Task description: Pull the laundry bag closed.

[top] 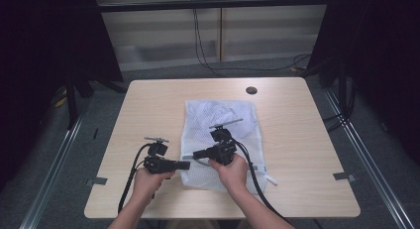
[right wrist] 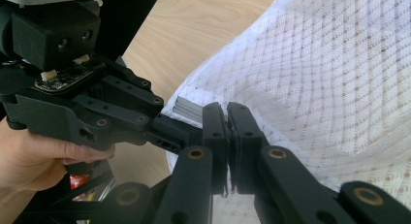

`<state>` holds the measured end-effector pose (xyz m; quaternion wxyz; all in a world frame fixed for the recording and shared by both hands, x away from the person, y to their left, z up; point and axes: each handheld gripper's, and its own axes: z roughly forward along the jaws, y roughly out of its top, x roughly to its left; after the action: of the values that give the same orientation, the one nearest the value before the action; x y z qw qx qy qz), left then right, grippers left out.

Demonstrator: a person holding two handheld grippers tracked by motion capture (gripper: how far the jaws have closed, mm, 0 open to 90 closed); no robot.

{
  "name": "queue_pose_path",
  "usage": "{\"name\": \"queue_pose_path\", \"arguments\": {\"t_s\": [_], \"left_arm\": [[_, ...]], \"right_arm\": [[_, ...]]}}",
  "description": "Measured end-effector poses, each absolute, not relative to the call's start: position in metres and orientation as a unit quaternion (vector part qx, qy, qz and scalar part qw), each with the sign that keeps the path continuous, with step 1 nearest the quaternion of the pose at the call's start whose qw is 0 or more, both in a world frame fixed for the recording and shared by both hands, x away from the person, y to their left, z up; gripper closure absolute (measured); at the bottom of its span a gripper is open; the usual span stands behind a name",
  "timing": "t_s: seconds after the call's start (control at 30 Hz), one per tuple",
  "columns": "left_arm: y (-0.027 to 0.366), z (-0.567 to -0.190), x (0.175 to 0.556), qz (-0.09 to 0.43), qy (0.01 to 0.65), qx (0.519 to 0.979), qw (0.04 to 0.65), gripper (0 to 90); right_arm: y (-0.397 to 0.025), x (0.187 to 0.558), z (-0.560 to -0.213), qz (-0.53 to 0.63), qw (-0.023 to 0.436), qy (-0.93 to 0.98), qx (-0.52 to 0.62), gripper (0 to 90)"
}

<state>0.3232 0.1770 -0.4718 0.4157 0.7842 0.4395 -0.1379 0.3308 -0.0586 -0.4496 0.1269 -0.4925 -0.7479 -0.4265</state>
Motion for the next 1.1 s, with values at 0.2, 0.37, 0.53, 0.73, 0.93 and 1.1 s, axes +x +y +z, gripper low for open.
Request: {"name": "queue_pose_path", "arguments": {"t_s": [0.2, 0.37, 0.53, 0.73, 0.93, 1.1], "left_arm": [[0.177, -0.471, 0.323, -0.139, 0.442, 0.782, 0.418, 88.6], [0.176, -0.472, 0.323, -0.138, 0.442, 0.782, 0.418, 88.6], [0.177, -0.471, 0.323, -0.141, 0.443, 0.780, 0.418, 88.6], [0.178, -0.471, 0.323, -0.139, 0.442, 0.781, 0.419, 88.6], [0.179, -0.471, 0.323, -0.141, 0.444, 0.778, 0.422, 88.7], [0.179, -0.471, 0.323, -0.139, 0.446, 0.777, 0.422, 88.7]], "right_arm": [[-0.063, 0.331, -0.450, -0.425, 0.127, -0.746, -0.496, 87.2], [-0.065, 0.331, -0.450, -0.423, 0.126, -0.750, -0.493, 87.2], [-0.067, 0.332, -0.451, -0.420, 0.124, -0.750, -0.496, 87.2], [-0.070, 0.332, -0.451, -0.421, 0.126, -0.748, -0.496, 87.2], [-0.077, 0.332, -0.452, -0.419, 0.127, -0.746, -0.501, 87.2], [-0.081, 0.332, -0.453, -0.420, 0.124, -0.745, -0.503, 87.2]]}}
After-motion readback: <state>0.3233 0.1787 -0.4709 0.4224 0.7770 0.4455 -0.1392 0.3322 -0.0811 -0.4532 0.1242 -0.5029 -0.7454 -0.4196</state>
